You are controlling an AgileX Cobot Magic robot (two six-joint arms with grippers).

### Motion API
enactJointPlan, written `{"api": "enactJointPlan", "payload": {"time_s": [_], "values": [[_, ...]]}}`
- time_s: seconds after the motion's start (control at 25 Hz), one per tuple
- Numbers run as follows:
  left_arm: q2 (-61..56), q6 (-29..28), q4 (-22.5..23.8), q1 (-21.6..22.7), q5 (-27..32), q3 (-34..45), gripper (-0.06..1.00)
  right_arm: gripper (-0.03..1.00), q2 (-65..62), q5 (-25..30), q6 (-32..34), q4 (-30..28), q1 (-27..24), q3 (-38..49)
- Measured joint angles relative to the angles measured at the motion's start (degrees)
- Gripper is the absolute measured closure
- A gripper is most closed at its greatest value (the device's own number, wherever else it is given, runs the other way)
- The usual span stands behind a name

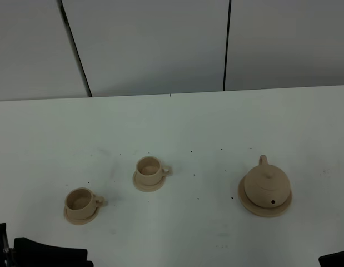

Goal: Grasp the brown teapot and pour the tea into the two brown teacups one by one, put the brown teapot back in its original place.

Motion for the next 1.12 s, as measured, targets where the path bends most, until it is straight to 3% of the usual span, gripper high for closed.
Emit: {"api": "enactJointPlan", "payload": {"time_s": [0.28, 0.64, 0.92, 1.04, 1.12], "values": [[-5.5, -10.8, 10.4, 0.0, -2.4, 0.0, 0.7, 0.72, 0.0, -1.6, 0.1, 0.0, 0.0, 0.0], [-24.3, -41.8, 31.5, 0.0, -5.9, -0.3, 0.7, 0.72, 0.0, -2.5, 0.2, 2.0, 0.0, 0.0], [-29.0, -55.5, 48.8, 0.0, 4.1, -2.4, 0.7, 0.72, 0.0, -2.7, 0.3, 3.1, 0.0, 0.0], [-29.7, -58.6, 57.1, 0.0, 7.1, -2.4, 0.7, 0.72, 0.0, -2.8, 0.3, 3.2, 0.0, 0.0], [-30.6, -60.1, 60.3, 0.0, 7.9, -2.4, 0.7, 0.72, 0.0, -2.9, 0.3, 3.2, 0.0, 0.0]]}}
